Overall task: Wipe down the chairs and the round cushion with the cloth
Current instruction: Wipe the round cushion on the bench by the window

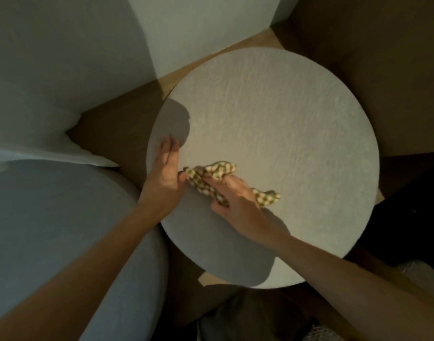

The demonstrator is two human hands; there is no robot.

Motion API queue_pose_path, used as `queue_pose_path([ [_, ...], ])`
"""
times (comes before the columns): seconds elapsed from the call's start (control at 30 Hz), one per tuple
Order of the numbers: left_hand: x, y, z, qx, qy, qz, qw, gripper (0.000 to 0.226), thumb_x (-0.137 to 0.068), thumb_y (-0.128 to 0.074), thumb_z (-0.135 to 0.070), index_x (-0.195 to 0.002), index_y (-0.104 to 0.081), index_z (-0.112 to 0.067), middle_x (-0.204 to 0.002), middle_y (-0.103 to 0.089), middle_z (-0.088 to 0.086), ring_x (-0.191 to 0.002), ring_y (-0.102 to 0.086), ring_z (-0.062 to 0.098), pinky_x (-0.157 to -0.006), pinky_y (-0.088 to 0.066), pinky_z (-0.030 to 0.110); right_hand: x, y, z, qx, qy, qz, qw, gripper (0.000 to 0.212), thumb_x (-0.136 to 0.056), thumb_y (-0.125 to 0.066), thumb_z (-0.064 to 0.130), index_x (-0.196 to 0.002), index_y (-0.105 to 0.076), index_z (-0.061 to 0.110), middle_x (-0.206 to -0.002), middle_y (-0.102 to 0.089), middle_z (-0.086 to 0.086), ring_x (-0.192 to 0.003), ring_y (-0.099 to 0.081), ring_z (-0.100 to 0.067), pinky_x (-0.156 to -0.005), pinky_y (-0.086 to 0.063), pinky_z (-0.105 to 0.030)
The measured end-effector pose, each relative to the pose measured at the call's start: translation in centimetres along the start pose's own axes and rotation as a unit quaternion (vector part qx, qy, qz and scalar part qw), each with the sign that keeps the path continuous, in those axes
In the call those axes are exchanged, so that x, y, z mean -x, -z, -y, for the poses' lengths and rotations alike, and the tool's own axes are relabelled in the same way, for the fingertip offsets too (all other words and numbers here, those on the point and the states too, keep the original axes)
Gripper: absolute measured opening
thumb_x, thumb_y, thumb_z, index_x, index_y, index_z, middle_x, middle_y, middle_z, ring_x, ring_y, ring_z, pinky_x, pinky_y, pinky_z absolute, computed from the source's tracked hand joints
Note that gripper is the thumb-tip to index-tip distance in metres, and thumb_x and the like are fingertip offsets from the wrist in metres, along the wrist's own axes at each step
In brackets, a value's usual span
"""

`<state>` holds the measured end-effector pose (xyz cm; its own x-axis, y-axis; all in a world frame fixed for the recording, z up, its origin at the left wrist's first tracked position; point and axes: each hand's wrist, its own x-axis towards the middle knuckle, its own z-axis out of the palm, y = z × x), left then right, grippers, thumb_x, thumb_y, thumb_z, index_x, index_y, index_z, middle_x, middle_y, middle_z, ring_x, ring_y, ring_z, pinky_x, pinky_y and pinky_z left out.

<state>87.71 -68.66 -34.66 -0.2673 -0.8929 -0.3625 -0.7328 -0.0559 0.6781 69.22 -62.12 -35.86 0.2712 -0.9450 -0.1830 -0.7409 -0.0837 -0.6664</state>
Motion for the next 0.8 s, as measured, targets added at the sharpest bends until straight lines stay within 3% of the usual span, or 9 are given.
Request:
queue_pose_path([
  [0.07, 1.4, -0.6, -0.4, 0.004, 0.020, 0.015, 1.000, 0.067, -0.095, -0.050, -0.008, -0.151, -0.014, -0.010, -0.159, -0.003, 0.013, -0.147, 0.001, 0.025, -0.114, -0.006, 0.025, 2.8, 0.1, -0.1, -0.010, -0.027, -0.034, 0.999, 0.040, -0.084, -0.066, 0.016, -0.124, -0.063, 0.014, -0.097, -0.059, -0.010, -0.091, -0.053, -0.022, -0.080, -0.038, -0.029],
  [0.13, 2.9, -1.4, -1.2, -0.021, 0.032, 0.030, 0.999, 0.068, -0.095, -0.050, -0.011, -0.152, -0.013, -0.015, -0.160, -0.002, 0.012, -0.147, 0.001, 0.028, -0.116, -0.006, 0.029, 5.1, 0.6, -0.7, -0.025, -0.112, -0.141, 0.983, 0.032, -0.082, -0.069, 0.009, -0.114, -0.068, 0.010, -0.092, -0.061, -0.011, -0.087, -0.057, -0.024, -0.074, -0.044, -0.029],
  [0.23, 5.3, -3.2, -2.8, -0.074, 0.014, 0.062, 0.995, 0.066, -0.096, -0.050, -0.017, -0.151, -0.015, -0.025, -0.160, -0.002, 0.006, -0.146, 0.001, 0.035, -0.118, -0.011, 0.046, 8.6, 1.1, -1.7, -0.040, -0.323, -0.322, 0.889, 0.032, -0.089, -0.062, 0.010, -0.120, -0.063, 0.007, -0.098, -0.055, -0.010, -0.090, -0.057, -0.028, -0.077, -0.041, -0.027],
  [0.3, 6.6, -4.7, -4.1, -0.089, 0.010, 0.094, 0.992, 0.066, -0.096, -0.050, -0.022, -0.151, -0.015, -0.032, -0.161, 0.004, 0.000, -0.146, 0.006, 0.034, -0.116, -0.011, 0.056, 10.8, 1.0, -2.2, -0.053, -0.405, -0.387, 0.826, 0.037, -0.093, -0.056, 0.010, -0.129, -0.056, 0.006, -0.102, -0.046, -0.009, -0.097, -0.052, -0.031, -0.084, -0.037, -0.027],
  [0.47, 8.9, -9.3, -6.4, -0.165, -0.044, 0.152, 0.974, 0.071, -0.090, -0.056, -0.038, -0.148, -0.016, -0.045, -0.158, 0.016, -0.011, -0.144, 0.020, 0.033, -0.106, -0.006, 0.074, 15.0, 0.1, -3.0, -0.023, -0.459, -0.428, 0.778, 0.042, -0.096, -0.049, 0.010, -0.138, -0.046, 0.012, -0.115, -0.040, -0.012, -0.103, -0.047, -0.028, -0.095, -0.037, -0.033],
  [0.57, 10.2, -10.7, -6.1, -0.246, -0.090, 0.178, 0.948, 0.071, -0.090, -0.054, -0.045, -0.146, -0.011, -0.050, -0.156, 0.023, -0.012, -0.139, 0.028, 0.038, -0.103, -0.001, 0.077, 16.5, -0.6, -3.2, -0.019, -0.554, -0.439, 0.707, 0.044, -0.097, -0.046, 0.013, -0.141, -0.042, 0.019, -0.121, -0.041, -0.015, -0.107, -0.045, -0.031, -0.098, -0.030, -0.043],
  [0.63, 10.3, -10.8, -5.8, -0.256, -0.094, 0.184, 0.944, 0.071, -0.091, -0.055, -0.043, -0.146, -0.011, -0.050, -0.156, 0.023, -0.012, -0.139, 0.028, 0.038, -0.103, -0.001, 0.077, 17.0, -0.9, -3.3, -0.077, -0.598, -0.431, 0.672, 0.046, -0.100, -0.042, 0.019, -0.145, -0.035, 0.023, -0.124, -0.039, -0.014, -0.107, -0.045, -0.032, -0.096, -0.030, -0.042],
  [0.7, 9.8, -10.9, -5.8, -0.255, -0.080, 0.191, 0.944, 0.069, -0.092, -0.053, -0.043, -0.146, -0.010, -0.051, -0.157, 0.020, -0.012, -0.140, 0.028, 0.037, -0.103, -0.002, 0.077, 17.2, -0.7, -3.5, -0.156, -0.592, -0.432, 0.663, 0.049, -0.101, -0.039, 0.023, -0.149, -0.029, 0.024, -0.124, -0.039, -0.013, -0.097, -0.049, -0.028, -0.086, -0.034, -0.032],
  [0.8, 8.8, -10.7, -5.9, -0.310, -0.104, 0.202, 0.923, 0.059, -0.094, -0.049, -0.042, -0.147, -0.024, -0.040, -0.160, 0.012, -0.005, -0.143, 0.021, 0.035, -0.106, -0.004, 0.075, 17.5, -0.2, -3.4, -0.183, -0.571, -0.405, 0.690, 0.053, -0.102, -0.040, 0.025, -0.151, -0.022, 0.022, -0.123, -0.042, -0.015, -0.092, -0.045, -0.020, -0.082, -0.032, -0.025],
])
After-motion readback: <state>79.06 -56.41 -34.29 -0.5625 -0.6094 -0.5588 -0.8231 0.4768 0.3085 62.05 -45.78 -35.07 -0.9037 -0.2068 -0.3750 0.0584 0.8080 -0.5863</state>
